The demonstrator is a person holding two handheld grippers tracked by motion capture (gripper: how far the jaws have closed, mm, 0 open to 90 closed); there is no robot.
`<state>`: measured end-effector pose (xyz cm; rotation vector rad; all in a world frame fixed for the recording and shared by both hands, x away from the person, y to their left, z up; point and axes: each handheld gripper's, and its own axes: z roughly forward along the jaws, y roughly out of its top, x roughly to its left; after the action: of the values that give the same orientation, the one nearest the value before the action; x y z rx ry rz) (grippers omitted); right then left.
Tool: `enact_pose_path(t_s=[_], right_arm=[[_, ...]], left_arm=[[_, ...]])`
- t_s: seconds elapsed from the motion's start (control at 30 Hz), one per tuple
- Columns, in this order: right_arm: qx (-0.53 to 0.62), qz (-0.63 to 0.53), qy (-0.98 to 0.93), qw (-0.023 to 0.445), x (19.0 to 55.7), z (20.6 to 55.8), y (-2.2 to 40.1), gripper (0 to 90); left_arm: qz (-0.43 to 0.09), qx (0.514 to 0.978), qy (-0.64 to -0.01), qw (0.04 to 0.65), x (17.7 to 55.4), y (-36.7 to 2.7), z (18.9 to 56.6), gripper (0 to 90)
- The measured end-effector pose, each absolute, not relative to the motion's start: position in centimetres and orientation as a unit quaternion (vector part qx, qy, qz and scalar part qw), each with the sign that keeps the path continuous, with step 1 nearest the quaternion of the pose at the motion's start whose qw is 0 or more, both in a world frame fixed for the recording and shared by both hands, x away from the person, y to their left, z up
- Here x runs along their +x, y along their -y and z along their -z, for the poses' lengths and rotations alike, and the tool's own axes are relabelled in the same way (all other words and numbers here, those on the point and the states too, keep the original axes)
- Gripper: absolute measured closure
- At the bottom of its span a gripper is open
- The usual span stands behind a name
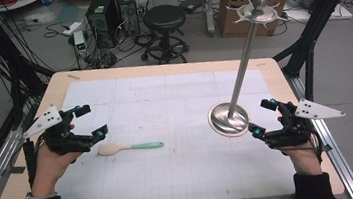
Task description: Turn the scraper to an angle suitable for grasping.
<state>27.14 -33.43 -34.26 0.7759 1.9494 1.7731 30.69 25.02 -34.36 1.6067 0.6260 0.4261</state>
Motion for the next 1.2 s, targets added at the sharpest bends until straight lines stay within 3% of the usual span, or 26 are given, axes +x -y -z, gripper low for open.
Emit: enact_pose_path(t_s=[0.23, 0.27, 0.3, 0.33, 0.4, 0.67, 0.7, 0.73, 0.87, 1.2], right_arm=[[0.28, -0.634, -0.695, 0.194, 27.2, 34.3, 33.8, 4.3], [0.284, -0.634, -0.692, 0.195, 27.3, 34.4, 34.0, 4.4], [0.284, -0.634, -0.692, 0.195, 27.3, 34.4, 34.0, 4.4], [0.287, -0.634, -0.691, 0.196, 27.5, 34.5, 34.0, 4.4], [0.286, -0.631, -0.694, 0.195, 27.6, 34.5, 33.9, 4.3], [0.284, -0.627, -0.699, 0.194, 27.5, 34.6, 33.5, 4.3], [0.284, -0.627, -0.699, 0.194, 27.5, 34.6, 33.5, 4.3], [0.283, -0.626, -0.699, 0.196, 27.4, 34.6, 33.5, 4.4], [0.283, -0.627, -0.699, 0.195, 27.4, 34.6, 33.6, 4.3], [0.288, -0.626, -0.699, 0.194, 27.6, 34.9, 33.8, 4.4]], left_arm=[[-0.183, 0.712, -0.278, 0.618, 31.3, -24.4, 34.9, 2.8], [-0.179, 0.719, -0.275, 0.613, 31.3, -24.4, 35.0, 14.2], [-0.181, 0.724, -0.276, 0.606, 31.3, -24.3, 35.1, 14.2], [-0.182, 0.73, -0.278, 0.597, 31.3, -24.2, 35.2, 33.7], [-0.18, 0.738, -0.287, 0.584, 31.3, -24.0, 35.6, 49.3], [-0.186, 0.754, -0.272, 0.569, 31.3, -23.2, 37.4, 77.5], [-0.183, 0.759, -0.273, 0.562, 31.4, -22.9, 37.6, 77.5], [-0.182, 0.766, -0.272, 0.554, 31.5, -22.7, 37.8, 85.8], [-0.167, 0.789, -0.276, 0.522, 32.0, -21.6, 39.0, 89.6], [-0.135, 0.829, -0.301, 0.451, 33.5, -20.5, 42.2, 89.7]])
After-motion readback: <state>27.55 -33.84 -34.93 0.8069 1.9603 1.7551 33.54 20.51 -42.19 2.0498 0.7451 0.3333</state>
